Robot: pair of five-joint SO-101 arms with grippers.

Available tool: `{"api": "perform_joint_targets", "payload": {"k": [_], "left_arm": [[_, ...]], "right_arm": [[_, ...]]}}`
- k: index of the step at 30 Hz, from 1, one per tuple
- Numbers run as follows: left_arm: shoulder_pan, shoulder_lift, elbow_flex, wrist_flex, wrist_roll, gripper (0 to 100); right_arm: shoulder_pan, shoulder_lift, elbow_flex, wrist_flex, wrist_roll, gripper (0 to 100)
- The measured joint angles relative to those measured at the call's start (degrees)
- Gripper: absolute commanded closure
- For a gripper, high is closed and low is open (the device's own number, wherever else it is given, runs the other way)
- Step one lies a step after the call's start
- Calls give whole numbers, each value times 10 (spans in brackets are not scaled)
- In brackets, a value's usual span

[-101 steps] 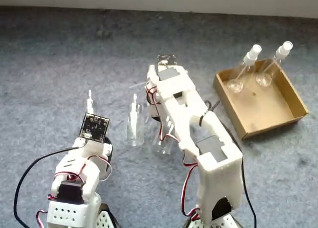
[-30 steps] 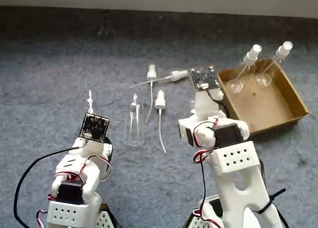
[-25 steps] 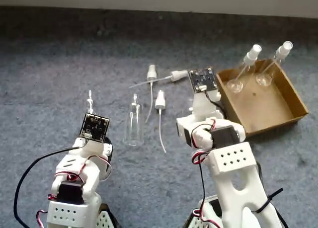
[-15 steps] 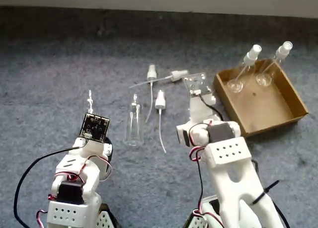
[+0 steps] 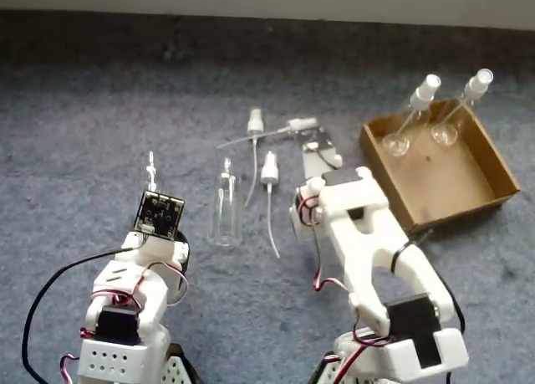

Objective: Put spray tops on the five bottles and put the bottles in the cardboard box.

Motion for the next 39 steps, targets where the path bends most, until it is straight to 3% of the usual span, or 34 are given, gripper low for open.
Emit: {"api": "perform_joint_targets", "payload": {"k": [6, 24, 31, 39], "left_arm": [[0, 0, 0, 0, 0, 995], [0, 0, 0, 0, 0, 995], [0, 0, 0, 0, 0, 995], [0, 0, 0, 0, 0, 995]], "right_arm": [[-1, 44, -6, -19, 3, 722], [0, 44, -15, -23, 32, 721], [0, 57, -19, -24, 32, 860], [4, 57, -19, -42, 32, 867]]}}
